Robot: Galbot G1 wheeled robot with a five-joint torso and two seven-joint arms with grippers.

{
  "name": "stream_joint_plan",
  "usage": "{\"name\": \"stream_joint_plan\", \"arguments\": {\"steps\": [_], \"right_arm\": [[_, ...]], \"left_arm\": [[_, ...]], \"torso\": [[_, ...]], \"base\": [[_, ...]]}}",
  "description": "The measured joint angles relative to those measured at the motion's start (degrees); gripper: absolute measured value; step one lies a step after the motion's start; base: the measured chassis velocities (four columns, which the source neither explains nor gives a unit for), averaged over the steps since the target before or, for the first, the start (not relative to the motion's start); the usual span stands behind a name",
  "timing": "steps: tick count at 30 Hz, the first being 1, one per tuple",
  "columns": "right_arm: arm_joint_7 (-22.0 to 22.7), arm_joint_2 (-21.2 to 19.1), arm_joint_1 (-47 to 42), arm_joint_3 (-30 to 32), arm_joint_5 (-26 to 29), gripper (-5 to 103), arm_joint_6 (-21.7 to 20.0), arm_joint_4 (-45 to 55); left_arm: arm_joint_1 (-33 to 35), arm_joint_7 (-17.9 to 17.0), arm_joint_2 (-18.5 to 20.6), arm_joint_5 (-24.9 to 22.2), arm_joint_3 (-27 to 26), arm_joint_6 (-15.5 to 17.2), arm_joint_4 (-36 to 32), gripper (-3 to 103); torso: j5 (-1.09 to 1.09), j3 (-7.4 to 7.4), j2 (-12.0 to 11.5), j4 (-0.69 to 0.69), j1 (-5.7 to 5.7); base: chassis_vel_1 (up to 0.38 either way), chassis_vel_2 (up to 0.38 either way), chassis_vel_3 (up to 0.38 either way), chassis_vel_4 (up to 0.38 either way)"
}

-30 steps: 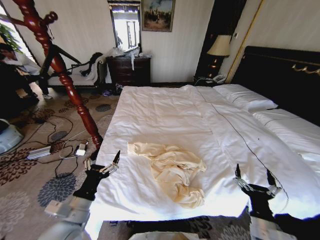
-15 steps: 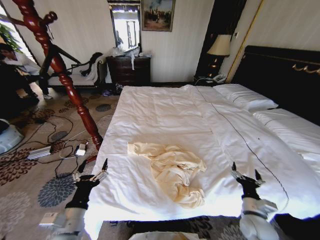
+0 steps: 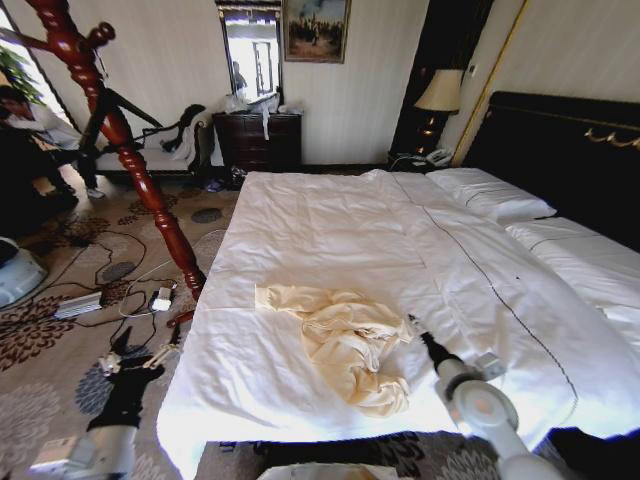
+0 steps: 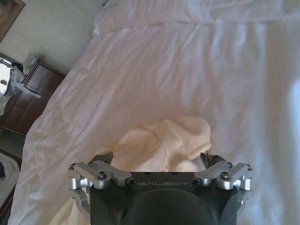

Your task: Pick up the clothes from the bed and hang them on the clothes hanger.

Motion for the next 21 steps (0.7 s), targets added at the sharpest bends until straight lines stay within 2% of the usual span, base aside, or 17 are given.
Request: {"name": "stream_joint_plan", "arguments": {"steps": [7, 9, 10, 14, 16, 17, 20, 21], "right_arm": [[-1.2, 3.2, 1.5, -2.7, -1.5, 103, -0.1, -2.9], [-2.0, 4.1, 1.8, -3.5, -2.5, 94, 0.2, -3.8], [-2.0, 4.1, 1.8, -3.5, -2.5, 94, 0.2, -3.8], [-2.5, 4.9, 1.5, -3.9, -3.2, 73, 0.6, -3.4], [-2.6, 5.0, 1.4, -3.9, -3.5, 73, 0.7, -3.3], [-2.7, 5.3, 1.2, -4.0, -3.9, 61, 0.8, -3.3], [-2.7, 5.6, 1.0, -4.1, -4.4, 56, 1.0, -3.3], [-2.8, 5.8, 0.9, -4.2, -4.7, 51, 1.1, -3.3]], "left_arm": [[0.4, -0.4, -1.7, 1.7, 0.3, 0.0, -1.2, 100], [0.7, -0.6, -2.2, 2.2, 0.4, 0.0, -1.8, 100], [0.7, -0.6, -2.2, 2.2, 0.4, 0.0, -1.8, 100], [0.9, -0.9, -2.8, 2.3, 0.1, 0.1, -2.6, 100], [0.9, -0.9, -2.9, 2.3, 0.1, 0.2, -2.8, 100], [1.0, -1.0, -3.1, 2.3, 0.1, 0.3, -3.0, 100], [1.0, -1.1, -3.3, 2.3, 0.1, 0.3, -3.3, 100], [1.0, -1.1, -3.4, 2.3, 0.2, 0.4, -3.3, 100]], "torso": [[0.01, 0.00, 0.0, 0.00, 0.00], [0.01, 0.00, 0.0, 0.01, 0.00], [0.01, 0.00, 0.0, 0.01, 0.00], [0.00, 0.00, 0.0, 0.00, 0.00], [0.00, 0.00, 0.0, 0.01, 0.00], [0.01, 0.00, 0.0, 0.00, 0.00], [0.01, 0.00, 0.0, 0.01, 0.00], [0.01, 0.00, 0.0, 0.01, 0.00]], "base": [[0.000, 0.000, 0.000, 0.000], [0.000, 0.000, 0.000, 0.000], [0.000, 0.000, 0.000, 0.000], [0.000, 0.000, 0.000, 0.000], [0.000, 0.000, 0.000, 0.000], [0.000, 0.000, 0.000, 0.000], [0.000, 0.000, 0.000, 0.000], [0.000, 0.000, 0.000, 0.000]]}}
